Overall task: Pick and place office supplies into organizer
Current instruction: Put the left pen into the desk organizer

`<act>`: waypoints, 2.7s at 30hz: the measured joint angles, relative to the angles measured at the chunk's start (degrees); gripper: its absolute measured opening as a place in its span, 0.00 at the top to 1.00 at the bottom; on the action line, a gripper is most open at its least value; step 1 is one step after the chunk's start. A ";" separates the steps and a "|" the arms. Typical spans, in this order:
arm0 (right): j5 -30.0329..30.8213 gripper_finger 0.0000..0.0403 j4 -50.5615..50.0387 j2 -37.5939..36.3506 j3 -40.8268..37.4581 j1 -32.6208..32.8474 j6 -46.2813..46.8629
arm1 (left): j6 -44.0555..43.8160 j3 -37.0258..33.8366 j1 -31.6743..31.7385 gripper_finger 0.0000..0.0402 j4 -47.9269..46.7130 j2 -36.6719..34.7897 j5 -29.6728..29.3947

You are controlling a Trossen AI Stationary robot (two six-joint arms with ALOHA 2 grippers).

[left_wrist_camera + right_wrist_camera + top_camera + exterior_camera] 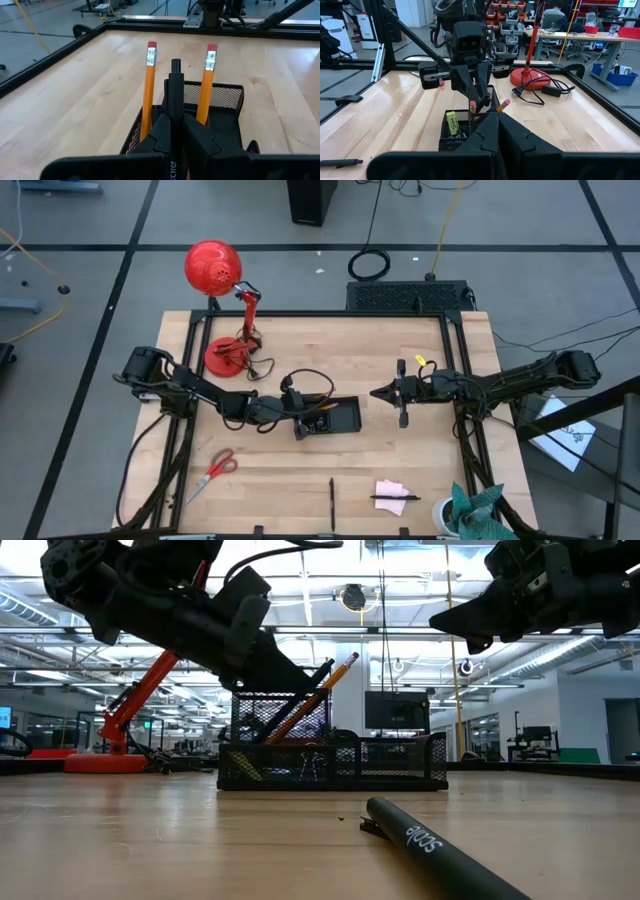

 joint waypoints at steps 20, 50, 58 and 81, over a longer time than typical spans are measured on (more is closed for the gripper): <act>0.00 1.00 -0.02 0.00 0.00 0.00 0.02 | -0.69 -0.08 0.10 0.77 0.76 0.02 1.57; 0.16 1.00 -0.15 0.00 0.02 -0.02 0.22 | 12.59 33.58 -16.69 0.65 -38.22 12.88 24.68; 0.17 1.00 -0.44 0.02 0.02 -0.02 0.22 | 21.28 41.40 -17.45 0.65 -42.66 21.51 24.20; 0.22 1.00 -0.42 0.02 0.02 -0.02 -0.31 | 25.88 47.78 -14.02 0.65 -54.72 27.36 31.63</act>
